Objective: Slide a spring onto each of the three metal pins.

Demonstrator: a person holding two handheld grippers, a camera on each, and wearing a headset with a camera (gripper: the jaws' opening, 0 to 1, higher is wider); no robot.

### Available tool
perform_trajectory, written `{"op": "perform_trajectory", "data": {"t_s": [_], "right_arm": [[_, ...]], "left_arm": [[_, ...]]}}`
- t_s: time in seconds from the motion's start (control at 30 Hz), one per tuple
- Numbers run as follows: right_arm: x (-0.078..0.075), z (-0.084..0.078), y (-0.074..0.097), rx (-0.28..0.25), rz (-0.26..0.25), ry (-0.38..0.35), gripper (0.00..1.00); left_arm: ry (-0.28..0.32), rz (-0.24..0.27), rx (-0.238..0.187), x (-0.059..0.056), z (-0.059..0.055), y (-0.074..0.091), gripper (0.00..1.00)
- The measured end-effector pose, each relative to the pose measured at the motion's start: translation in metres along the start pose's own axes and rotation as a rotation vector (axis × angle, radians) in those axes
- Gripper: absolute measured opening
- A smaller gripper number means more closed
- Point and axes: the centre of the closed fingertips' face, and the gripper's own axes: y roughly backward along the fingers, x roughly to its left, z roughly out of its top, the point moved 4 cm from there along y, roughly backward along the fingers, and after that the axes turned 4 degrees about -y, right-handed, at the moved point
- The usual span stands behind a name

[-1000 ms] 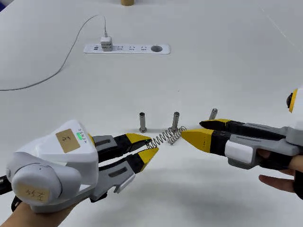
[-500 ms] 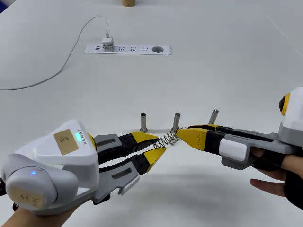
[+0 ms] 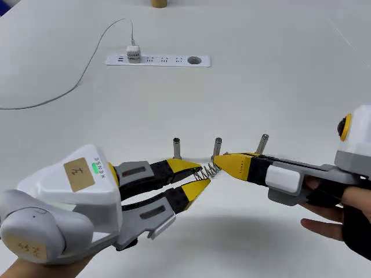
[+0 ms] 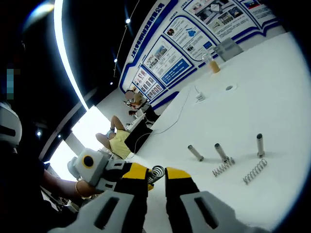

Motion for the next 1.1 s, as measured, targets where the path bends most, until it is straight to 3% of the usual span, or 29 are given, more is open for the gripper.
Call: {"op": "perform_trajectory", "data": {"t_s": [0.27, 0.33, 0.4, 0.73, 0.93, 1.1], "right_arm": [[0.003, 0.001, -0.001, -0.001, 0.014, 0.021, 0.13], [0.007, 0.002, -0.002, -0.008, 0.042, -0.014, 0.11], [0.003, 0.001, -0.001, 0.010, 0.010, 0.021, 0.11], [0.007, 0.001, -0.004, 0.025, -0.006, 0.074, 0.11], [0.003, 0.006, -0.005, 0.017, -0.066, 0.169, 0.11], [-0.002, 0.012, -0.008, 0.011, -0.108, 0.234, 0.11]], "left_arm": [[0.021, 0.004, 0.017, 0.000, -0.002, -0.001, 0.10], [0.023, 0.005, 0.040, 0.000, -0.005, -0.002, 0.11], [0.028, 0.009, 0.035, -0.001, -0.004, -0.002, 0.11], [0.073, 0.022, 0.059, 0.000, -0.007, -0.003, 0.11], [0.093, 0.052, 0.137, 0.005, -0.021, -0.001, 0.20], [0.147, 0.068, 0.171, 0.006, -0.028, 0.001, 0.29]]}}
